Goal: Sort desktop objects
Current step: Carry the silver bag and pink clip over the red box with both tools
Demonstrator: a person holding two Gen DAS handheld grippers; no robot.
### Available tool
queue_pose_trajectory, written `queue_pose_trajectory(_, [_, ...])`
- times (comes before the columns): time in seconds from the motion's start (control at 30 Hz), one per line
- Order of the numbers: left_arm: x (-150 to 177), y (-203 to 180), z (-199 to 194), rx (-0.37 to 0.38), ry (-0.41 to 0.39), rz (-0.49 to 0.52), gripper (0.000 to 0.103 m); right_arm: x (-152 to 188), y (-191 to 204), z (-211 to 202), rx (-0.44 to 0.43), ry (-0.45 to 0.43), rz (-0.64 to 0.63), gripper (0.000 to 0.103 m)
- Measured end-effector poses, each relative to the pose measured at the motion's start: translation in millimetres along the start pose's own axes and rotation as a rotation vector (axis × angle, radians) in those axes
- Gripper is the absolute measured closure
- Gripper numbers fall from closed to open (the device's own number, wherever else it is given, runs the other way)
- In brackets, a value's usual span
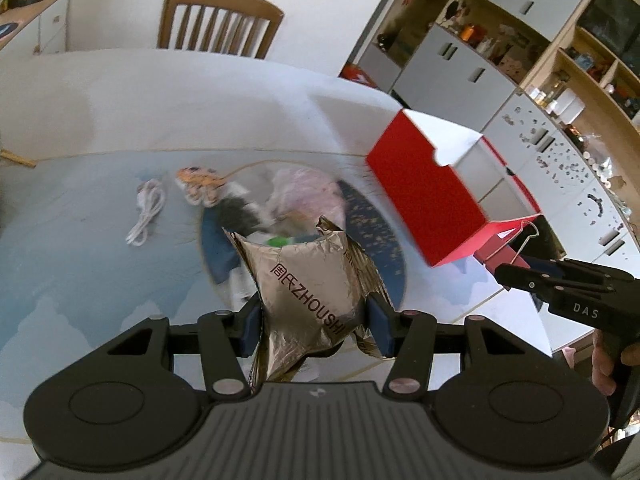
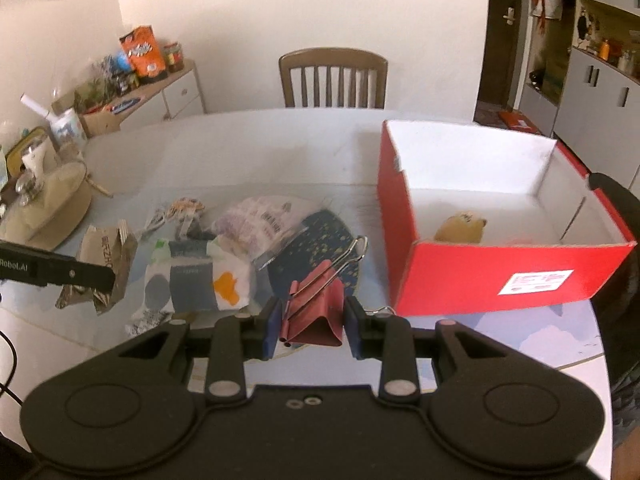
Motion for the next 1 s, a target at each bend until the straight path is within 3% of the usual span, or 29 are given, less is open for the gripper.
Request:
queue_pose_trajectory(0.43, [-24, -70, 33, 0.033, -0.005, 0.089, 0.05, -22, -58, -19, 0.023, -0.065, 0.025, 0.071])
queue_pose_trajectory(1.0, [-68, -189, 98, 0.109, 0.013, 0.204, 0.05, -44, -158, -11, 0.043, -0.086, 0.039, 0.071])
Point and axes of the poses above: each gripper's, at about its wrist camera, not at the fingertips, and z roughly the way its jaws point, y to its left, x to its underside, the point moved 1 cm from there along z, roughly the way its jaws point, and after that the axes turned 1 degree about -z, right-handed, at the moved point
